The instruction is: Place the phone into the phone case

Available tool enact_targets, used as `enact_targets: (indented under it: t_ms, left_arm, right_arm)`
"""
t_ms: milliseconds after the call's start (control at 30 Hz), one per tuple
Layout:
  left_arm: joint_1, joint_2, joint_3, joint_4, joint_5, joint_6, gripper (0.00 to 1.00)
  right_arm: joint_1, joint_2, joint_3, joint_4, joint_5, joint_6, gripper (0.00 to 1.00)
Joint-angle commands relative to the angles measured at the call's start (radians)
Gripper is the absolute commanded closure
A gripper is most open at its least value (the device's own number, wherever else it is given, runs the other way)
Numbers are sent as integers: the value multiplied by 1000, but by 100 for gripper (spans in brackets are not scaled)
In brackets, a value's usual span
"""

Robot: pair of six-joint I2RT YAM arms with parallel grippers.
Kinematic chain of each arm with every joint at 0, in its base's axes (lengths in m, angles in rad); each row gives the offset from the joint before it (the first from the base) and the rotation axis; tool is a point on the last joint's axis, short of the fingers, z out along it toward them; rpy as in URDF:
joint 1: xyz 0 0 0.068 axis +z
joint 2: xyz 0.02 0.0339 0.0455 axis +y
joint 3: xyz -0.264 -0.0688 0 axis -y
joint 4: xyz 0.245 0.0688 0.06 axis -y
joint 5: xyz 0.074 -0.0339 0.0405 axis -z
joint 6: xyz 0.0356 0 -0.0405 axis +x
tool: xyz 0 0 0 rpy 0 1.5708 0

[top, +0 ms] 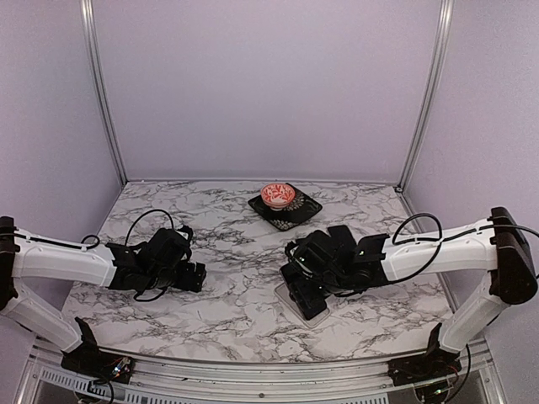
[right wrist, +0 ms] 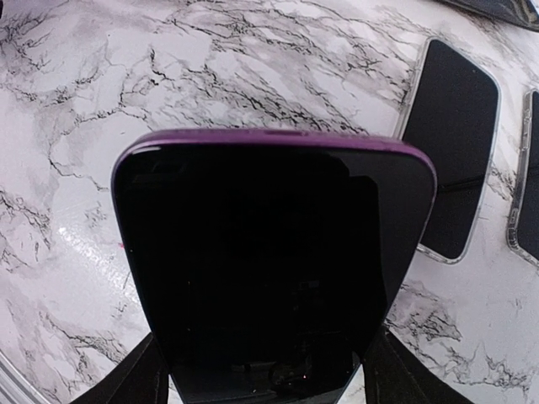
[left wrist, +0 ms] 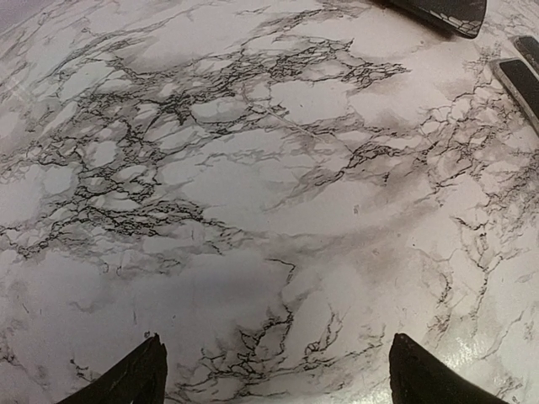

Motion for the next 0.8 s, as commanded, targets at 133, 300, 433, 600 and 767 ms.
enact_targets:
  t_ms: [133, 300, 433, 600, 767]
  left_arm:
    - [6, 11, 35, -9, 7, 9, 7]
    - [6, 16, 37, -10, 8, 12, 7]
    - [5, 19, 41, -10, 10, 15, 8]
    - [6, 20, 42, -11, 10, 16, 8]
    - [6, 19, 38, -9, 11, 10, 7]
  right_arm:
    - [2, 36, 12, 36, -23, -7, 64]
    - [1, 47, 11, 10, 0, -13, 64]
    - [2, 48, 14, -11, 19, -17, 64]
    - [2, 37, 8, -21, 39, -29, 64]
    - [-1, 46, -4, -3, 7, -20, 64]
